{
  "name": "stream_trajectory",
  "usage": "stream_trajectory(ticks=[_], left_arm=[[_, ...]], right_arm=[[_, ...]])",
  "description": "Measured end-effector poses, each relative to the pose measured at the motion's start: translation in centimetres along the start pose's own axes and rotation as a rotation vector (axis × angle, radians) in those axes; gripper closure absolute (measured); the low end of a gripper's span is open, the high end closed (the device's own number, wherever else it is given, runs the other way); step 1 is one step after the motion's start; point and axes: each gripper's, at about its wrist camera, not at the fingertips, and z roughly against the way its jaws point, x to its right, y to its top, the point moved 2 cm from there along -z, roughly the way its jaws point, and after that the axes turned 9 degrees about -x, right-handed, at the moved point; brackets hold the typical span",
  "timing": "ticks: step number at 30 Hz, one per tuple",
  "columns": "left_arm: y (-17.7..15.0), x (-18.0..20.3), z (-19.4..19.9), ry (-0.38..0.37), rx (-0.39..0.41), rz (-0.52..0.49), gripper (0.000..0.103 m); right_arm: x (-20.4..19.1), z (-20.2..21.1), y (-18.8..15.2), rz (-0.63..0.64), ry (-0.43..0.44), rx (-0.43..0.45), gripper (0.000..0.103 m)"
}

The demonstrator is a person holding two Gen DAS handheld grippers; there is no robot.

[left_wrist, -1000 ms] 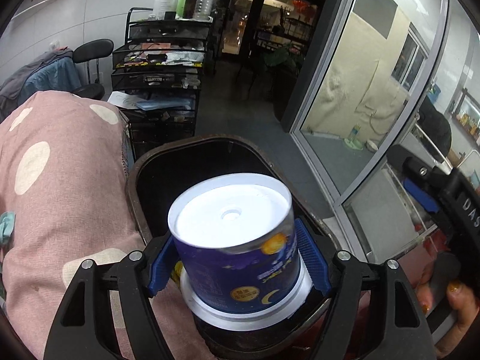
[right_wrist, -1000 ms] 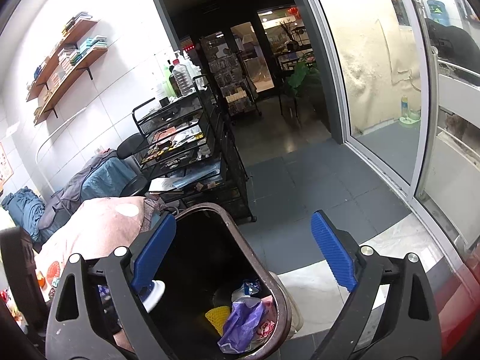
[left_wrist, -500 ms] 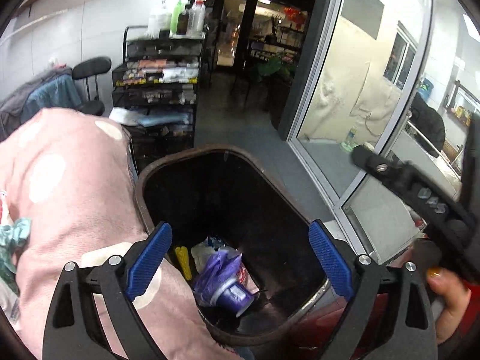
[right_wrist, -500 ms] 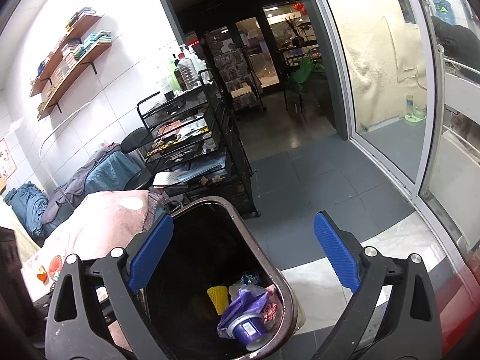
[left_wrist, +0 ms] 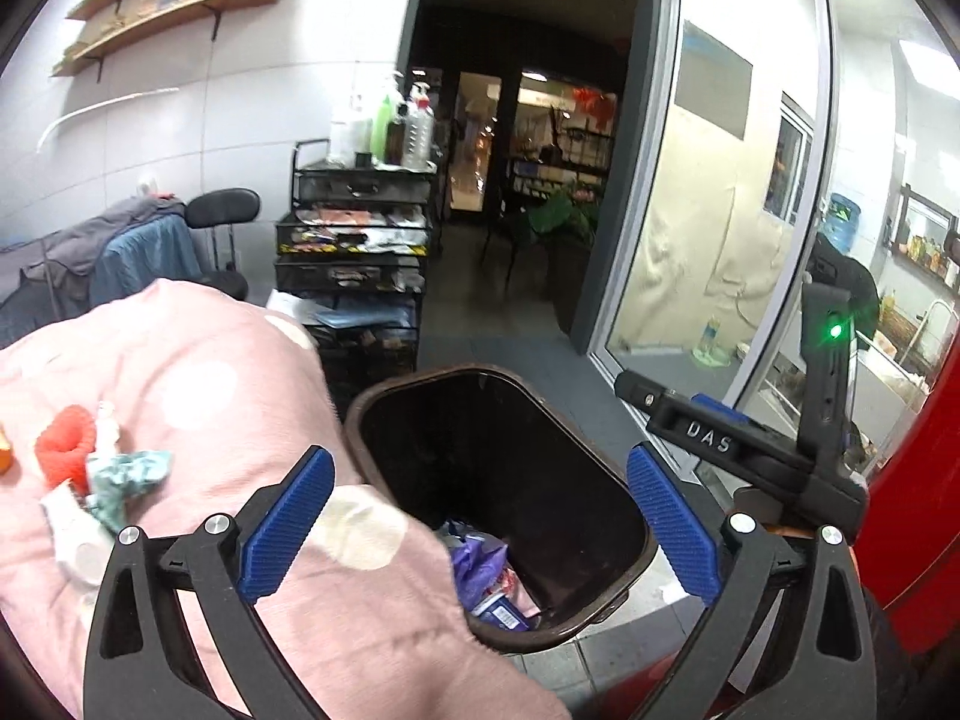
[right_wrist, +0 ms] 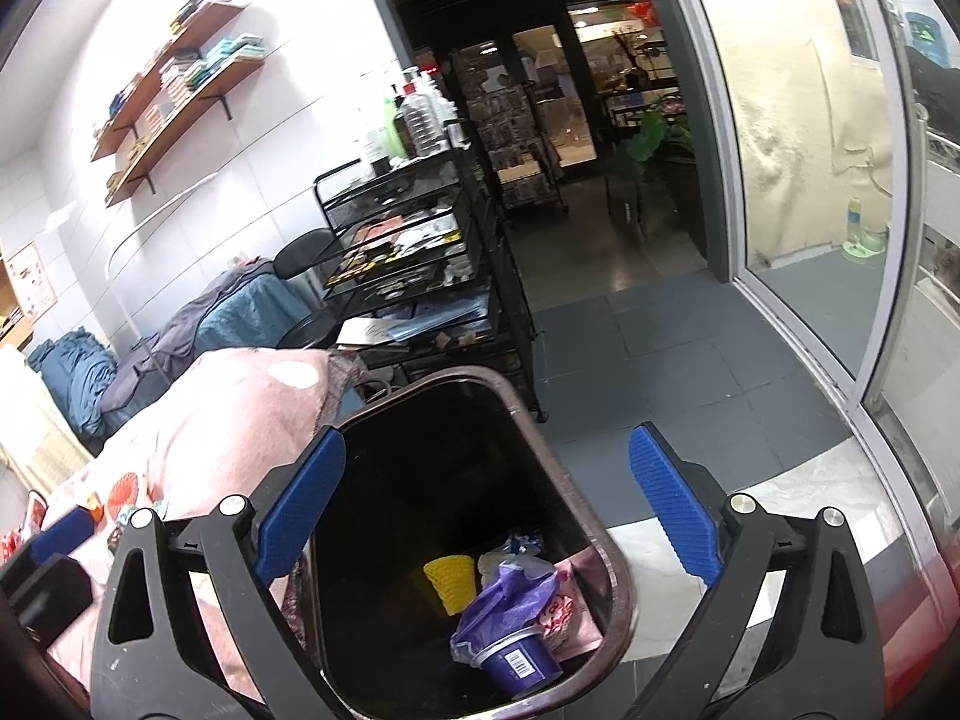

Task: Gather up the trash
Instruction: 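Grasp the white tissue with the left gripper while the right gripper grasps the white milk carton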

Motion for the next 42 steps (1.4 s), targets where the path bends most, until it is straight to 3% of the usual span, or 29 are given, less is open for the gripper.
stream_trajectory(ticks=[8,24,34,38,42], left_arm=[[-1.4,-2.4,2.2,0.089,0.039,0.024,0.005],[-5.2,-9.7,6.4,0.211,0.059,0.191,0.005],[-8.8,-16.3,11.3,0.356,0.082,0.348,0.005],[-10.8,-19.8,12.7,0.418,0.055,0.424,0.006],[-12.2,-23.7,13.9,0.424,0.036,0.524,0.006]], right_arm=[[-2.8,-1.1,-1.5,0.058,0.071,-0.047,0.009],[-11.7,-1.7,-3.6,0.236,0.218,-0.108,0.009],[-19.1,-1.6,-5.6,0.413,0.342,-0.177,0.009],[-21.9,-1.7,-6.8,0.49,0.387,-0.219,0.009],[-25.0,-1.8,-8.1,0.555,0.447,-0.27,0.009]])
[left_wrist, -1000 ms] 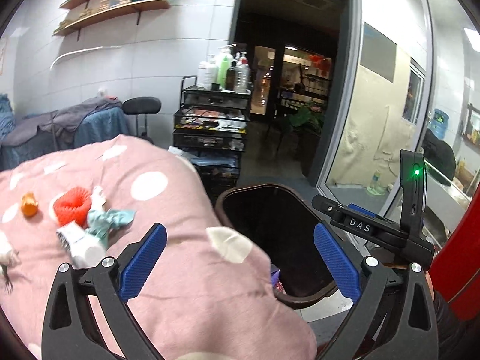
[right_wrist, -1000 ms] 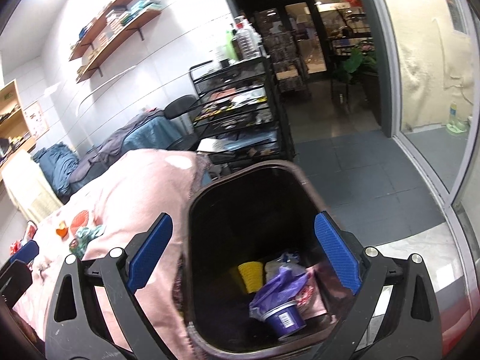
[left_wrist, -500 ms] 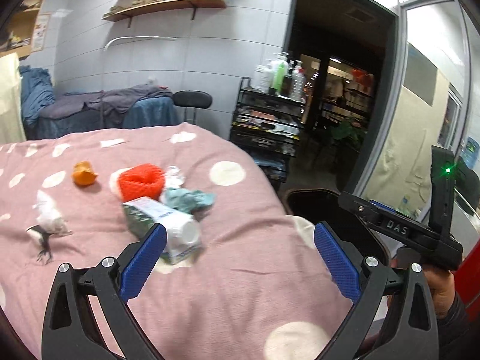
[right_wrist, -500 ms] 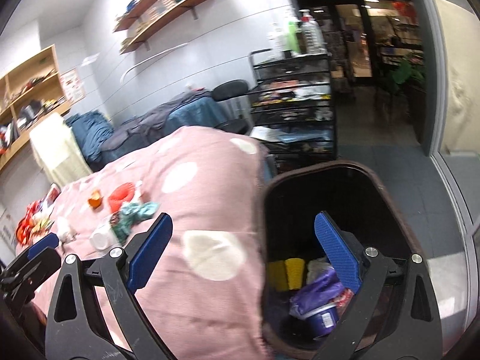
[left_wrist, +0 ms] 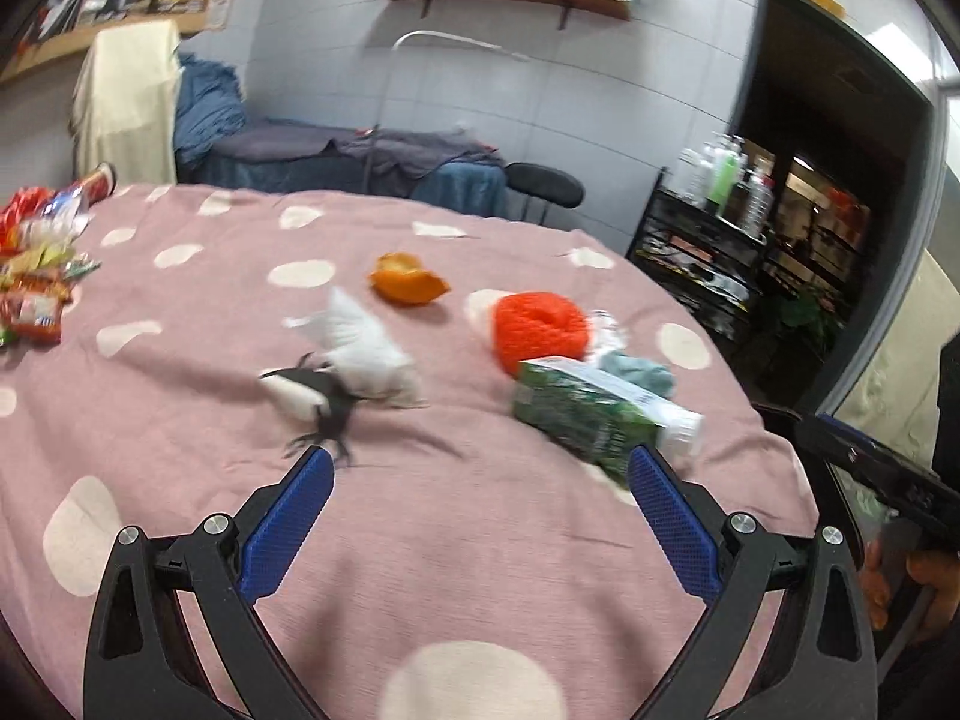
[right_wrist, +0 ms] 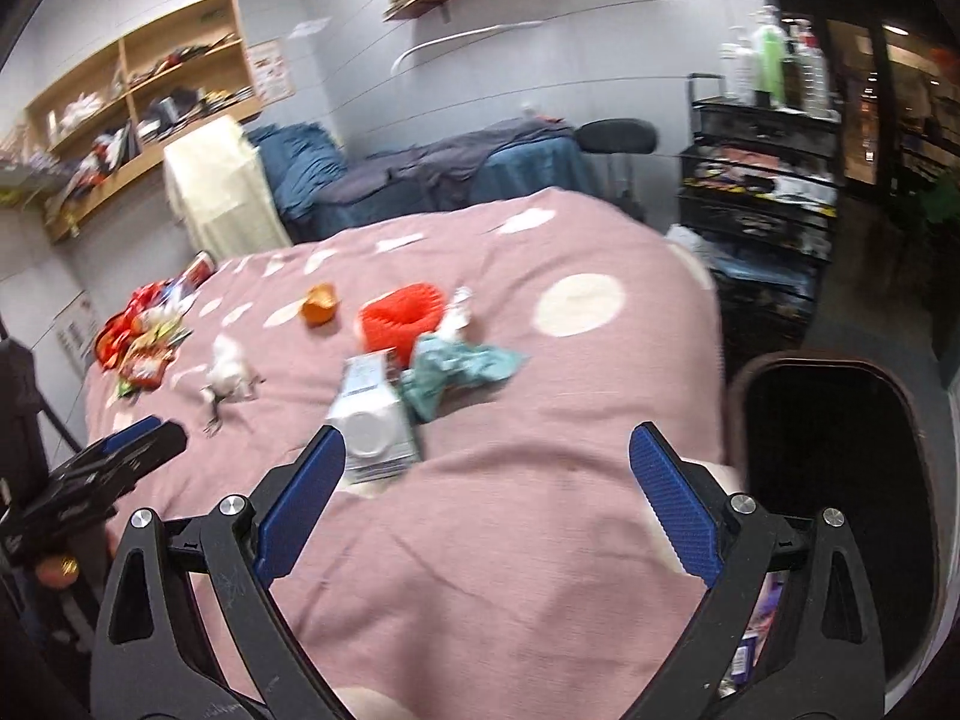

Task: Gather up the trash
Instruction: 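Grasp the white tissue with the left gripper while the right gripper grasps the white milk carton, then carry the milk carton over the bin and open the right gripper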

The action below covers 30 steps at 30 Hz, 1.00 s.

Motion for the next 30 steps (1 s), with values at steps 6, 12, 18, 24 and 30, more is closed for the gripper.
stream_trajectory(ticks=[6,12,18,24,30], left_arm=[[2.4,-3.5,-1.8,0.003,-0.054,0.073,0.009],[4.8,-4.3,-5.4,0.049,-0.132,0.086,0.01],[5.6,-5.0,-7.7,0.084,-0.206,0.087,0.029],[5.3,-6.2,-7.4,0.072,-0.201,0.137,0.066],[5.0,-6.2,-5.6,0.047,-0.145,0.151,0.072]], right_arm=[[-3.7,-3.0,0.9,0.099,0.061,-0.091,0.009],[-5.8,-7.4,1.8,0.139,0.099,-0.265,0.022],[-6.6,-11.4,2.6,0.14,0.107,-0.382,0.034],[-7.1,-13.4,2.8,0.148,0.08,-0.417,0.051],[-6.5,-11.9,2.4,0.118,0.153,-0.376,0.051]])
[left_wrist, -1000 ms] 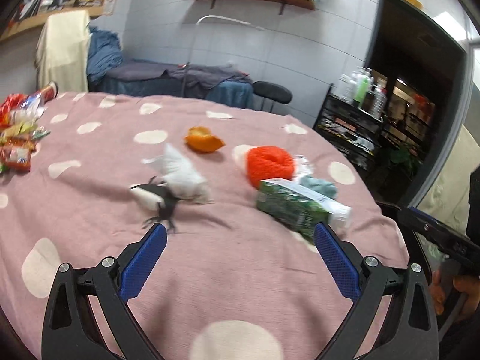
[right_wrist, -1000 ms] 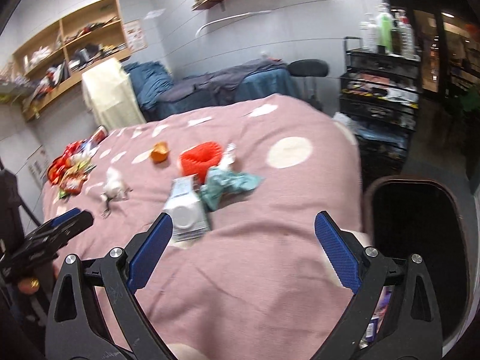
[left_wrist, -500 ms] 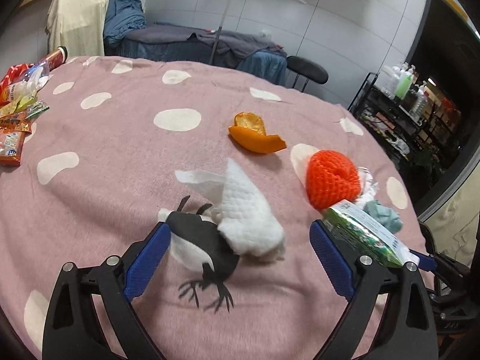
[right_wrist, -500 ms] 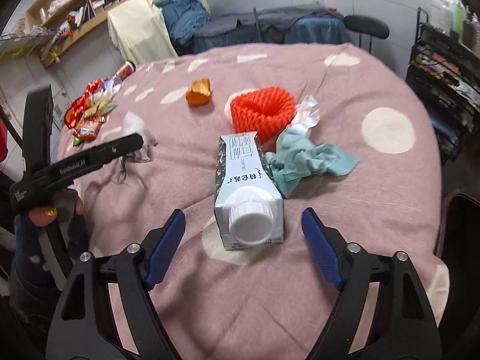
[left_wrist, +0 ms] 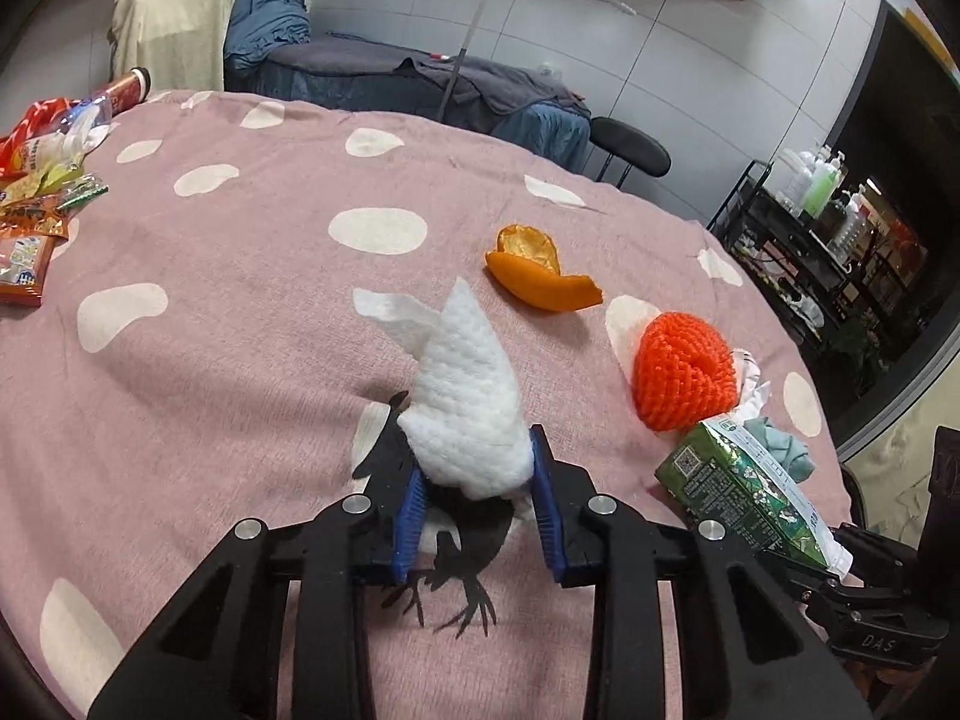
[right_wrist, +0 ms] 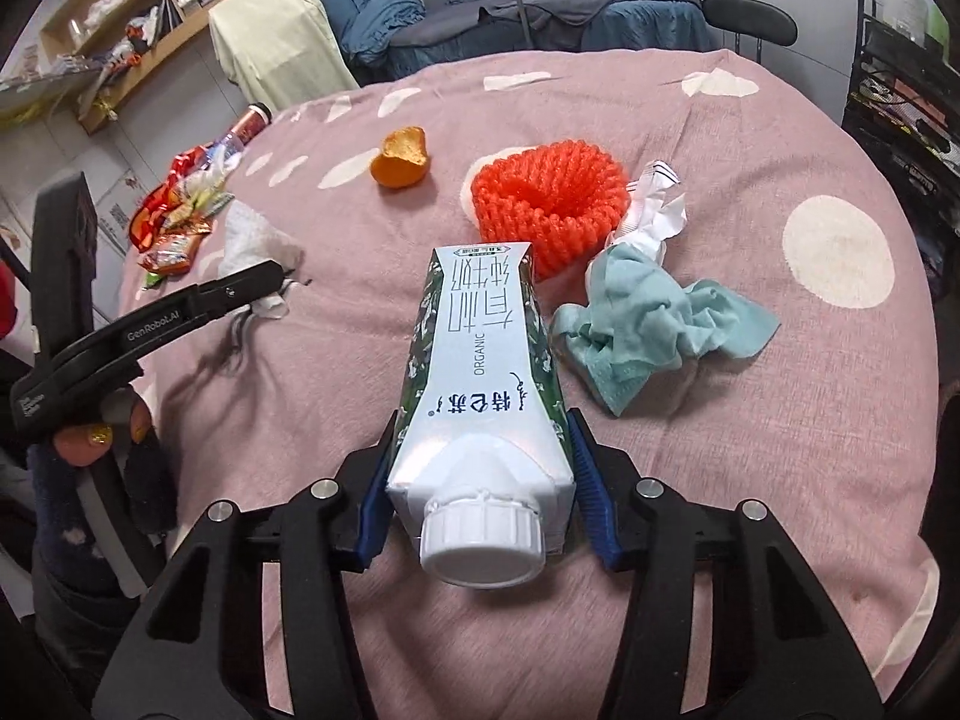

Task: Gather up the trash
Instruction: 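Carry the milk carton over the bin and open the right gripper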

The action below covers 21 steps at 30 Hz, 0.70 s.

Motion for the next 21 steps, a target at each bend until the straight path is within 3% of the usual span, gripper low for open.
stream_trajectory(ticks=[10,21], left_arm=[[-3.5,1.7,4.5,-0.072,0.121,-0.037,0.072],[-6.1,7.0,5.5,-0.169,0.148,-0.13,0.072]], right_arm=[[0.3,4.6,-3.3,-0.047,0.107,0.146,0.051],[3.2,9.8,-7.1,-0.129,0.068,0.3,0.051]])
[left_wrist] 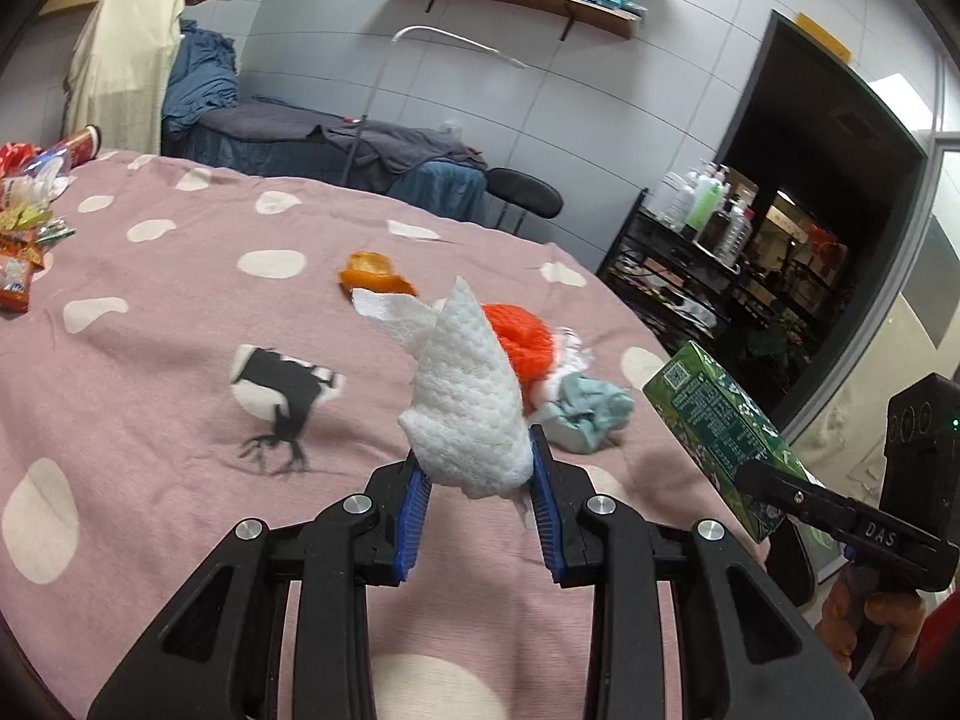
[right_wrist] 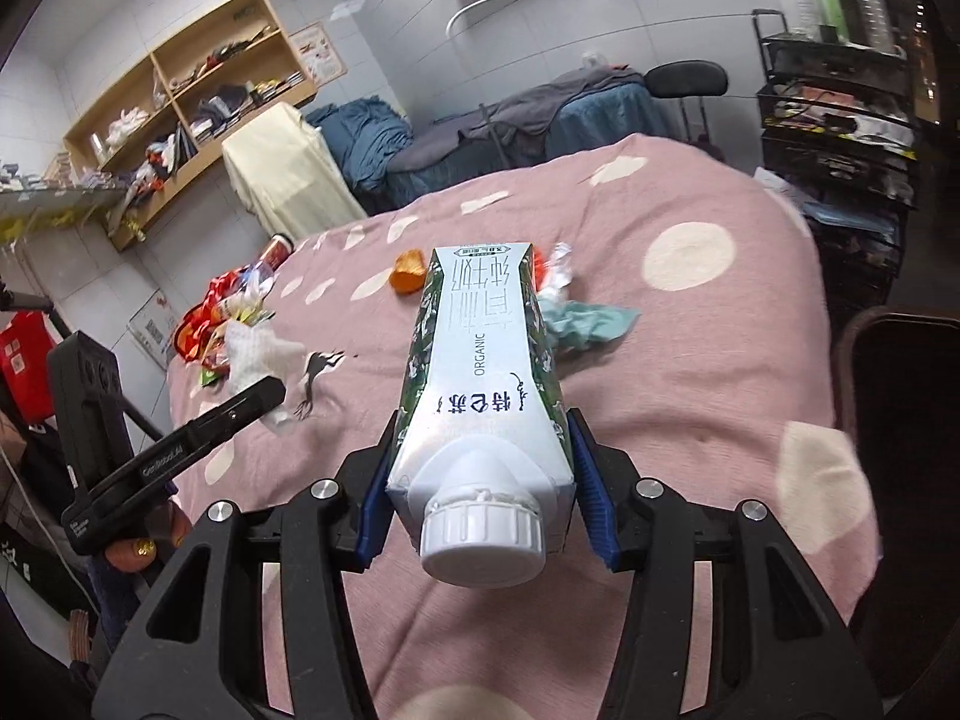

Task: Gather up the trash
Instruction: 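Carry the milk carton over the bin and open the right gripper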

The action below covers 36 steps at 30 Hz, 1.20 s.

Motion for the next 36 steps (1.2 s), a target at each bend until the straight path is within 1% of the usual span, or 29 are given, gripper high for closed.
stream_trajectory(ticks=[2,5,12,16,22,25,29,34,36], left_arm=[[-0.2,1.0,-0.2,-0.01,-0.002,-0.024,0.072],[-0.2,2.8,-0.8,-0.046,-0.012,-0.057,0.072],[-0.2,7.5,-2.1,-0.125,-0.03,-0.148,0.072],[-0.3,9.9,-2.8,-0.167,-0.042,-0.198,0.072],[-0.6,13.2,-4.0,-0.215,-0.059,-0.263,0.072],[-0.8,14.5,-4.5,-0.232,-0.07,-0.292,0.072],[-1.4,16.0,-5.1,-0.253,-0.087,-0.326,0.072],[-2.0,17.5,-5.9,-0.276,-0.114,-0.351,0.072],[-2.3,18.0,-6.1,-0.281,-0.12,-0.364,0.072]], right_arm=[[1.1,1.2,-0.5,-0.025,-0.019,0.029,0.051],[2.8,2.7,-0.9,-0.073,-0.036,0.072,0.051],[7.7,6.0,-2.0,-0.189,-0.128,0.145,0.051],[10.6,7.5,-2.7,-0.264,-0.186,0.172,0.051],[14.6,8.5,-3.7,-0.362,-0.283,0.186,0.051],[16.8,8.5,-4.3,-0.401,-0.334,0.173,0.051],[19.9,7.6,-5.3,-0.469,-0.387,0.124,0.051],[22.4,5.9,-6.1,-0.524,-0.426,0.053,0.051],[22.9,5.4,-6.3,-0.526,-0.434,0.038,0.051]])
